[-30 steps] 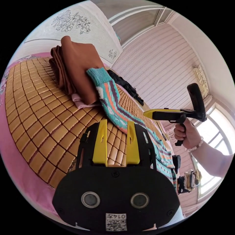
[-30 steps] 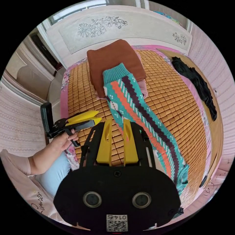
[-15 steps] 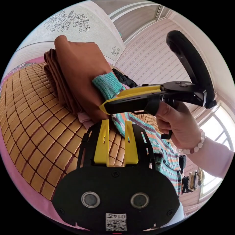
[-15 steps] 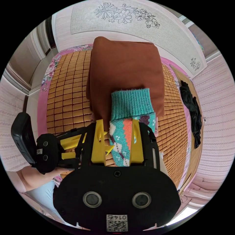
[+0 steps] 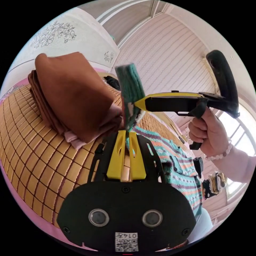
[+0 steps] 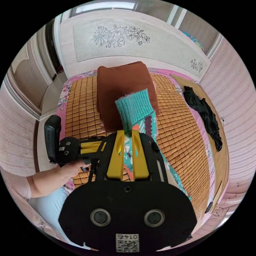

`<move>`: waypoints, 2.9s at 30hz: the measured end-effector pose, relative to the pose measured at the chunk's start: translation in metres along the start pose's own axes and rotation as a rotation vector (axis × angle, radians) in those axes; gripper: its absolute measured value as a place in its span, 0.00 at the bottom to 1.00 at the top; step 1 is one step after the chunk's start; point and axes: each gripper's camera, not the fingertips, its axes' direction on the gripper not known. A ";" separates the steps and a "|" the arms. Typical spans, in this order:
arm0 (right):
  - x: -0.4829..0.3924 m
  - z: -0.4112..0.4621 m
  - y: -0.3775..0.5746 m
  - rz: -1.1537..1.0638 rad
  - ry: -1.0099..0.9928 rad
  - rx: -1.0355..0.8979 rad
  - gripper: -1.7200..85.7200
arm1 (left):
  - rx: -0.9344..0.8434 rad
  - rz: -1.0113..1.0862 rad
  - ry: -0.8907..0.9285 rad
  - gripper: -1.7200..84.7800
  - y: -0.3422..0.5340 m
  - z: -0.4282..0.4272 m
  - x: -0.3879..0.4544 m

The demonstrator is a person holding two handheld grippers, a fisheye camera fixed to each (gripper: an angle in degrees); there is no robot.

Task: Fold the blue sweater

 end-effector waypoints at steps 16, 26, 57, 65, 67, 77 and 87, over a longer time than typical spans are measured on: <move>0.092 -0.185 0.606 0.879 0.197 0.145 0.08 | -0.220 0.487 0.454 0.09 0.101 0.070 0.330; 0.099 -0.141 0.801 1.067 0.179 0.046 0.15 | -0.421 0.547 0.123 0.11 0.074 0.125 0.299; 0.140 -0.167 0.927 0.752 -0.077 0.285 0.10 | -0.506 0.613 0.367 0.10 -0.008 0.090 0.330; 0.006 -0.135 1.035 1.274 -0.269 0.136 0.04 | -0.653 0.256 0.058 0.12 0.103 -0.040 0.253; -0.013 -0.140 1.023 1.286 -0.265 0.129 0.03 | -0.642 0.199 0.071 0.12 0.113 -0.059 0.260; -0.094 -0.130 0.843 0.959 -0.093 -0.126 0.02 | -0.696 0.500 0.050 0.09 0.206 -0.094 0.424; -0.144 -0.115 0.700 0.730 0.074 -0.230 0.01 | -0.703 0.824 -0.140 0.05 0.287 -0.114 0.529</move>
